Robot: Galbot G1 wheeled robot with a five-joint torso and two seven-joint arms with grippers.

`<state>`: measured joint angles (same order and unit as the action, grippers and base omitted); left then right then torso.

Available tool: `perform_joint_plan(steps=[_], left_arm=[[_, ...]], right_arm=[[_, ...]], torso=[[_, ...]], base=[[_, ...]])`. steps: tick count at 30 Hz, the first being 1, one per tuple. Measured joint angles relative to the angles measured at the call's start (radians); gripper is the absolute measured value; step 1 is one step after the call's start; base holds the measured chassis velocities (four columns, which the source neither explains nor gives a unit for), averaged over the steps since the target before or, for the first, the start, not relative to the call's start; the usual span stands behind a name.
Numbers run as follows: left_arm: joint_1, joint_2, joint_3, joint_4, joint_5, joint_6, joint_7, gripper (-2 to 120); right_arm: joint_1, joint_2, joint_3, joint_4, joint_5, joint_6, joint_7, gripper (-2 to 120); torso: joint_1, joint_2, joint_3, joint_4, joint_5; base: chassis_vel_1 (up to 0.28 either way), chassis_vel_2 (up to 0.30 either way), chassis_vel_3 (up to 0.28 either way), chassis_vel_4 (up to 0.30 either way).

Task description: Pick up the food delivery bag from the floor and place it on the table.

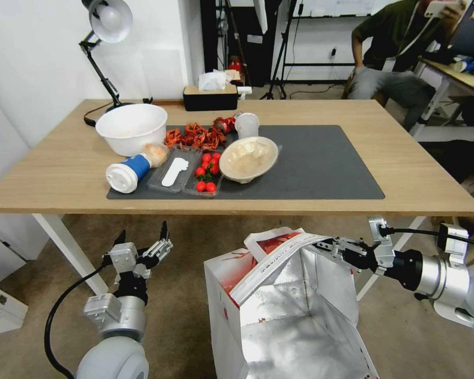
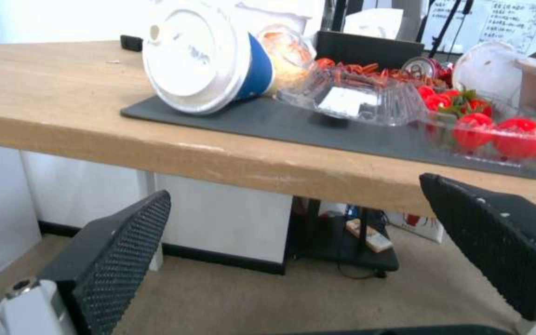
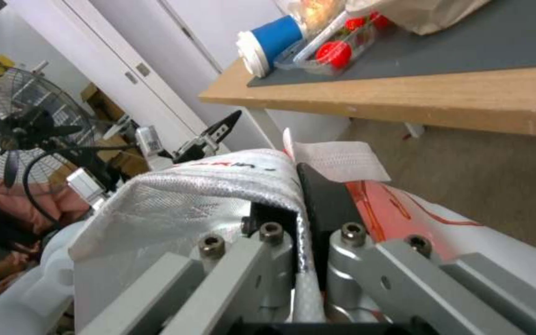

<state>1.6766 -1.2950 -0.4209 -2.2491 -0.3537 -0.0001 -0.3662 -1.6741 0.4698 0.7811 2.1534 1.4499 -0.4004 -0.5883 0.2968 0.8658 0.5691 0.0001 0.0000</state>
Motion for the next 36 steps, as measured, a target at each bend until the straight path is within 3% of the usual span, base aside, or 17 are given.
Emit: perform_joint_plan(steps=[30,36], left_arm=[[0.006,0.002,-0.002,-0.006,-0.009,-0.008,-0.010,100],[0.007,0.003,-0.004,-0.007,-0.014,-0.018,-0.008,100]], right_arm=[[0.001,0.005,-0.001,-0.003,-0.005,0.003,-0.002,0],[0.005,0.005,-0.007,-0.004,-0.006,0.003,-0.002,0]], torso=[[0.064,0.150,0.086,0.0000,-0.0001],[0.068,0.158,0.090,-0.0001,0.0001]], base=[[0.000,0.000,0.000,0.000],[0.000,0.000,0.000,0.000]])
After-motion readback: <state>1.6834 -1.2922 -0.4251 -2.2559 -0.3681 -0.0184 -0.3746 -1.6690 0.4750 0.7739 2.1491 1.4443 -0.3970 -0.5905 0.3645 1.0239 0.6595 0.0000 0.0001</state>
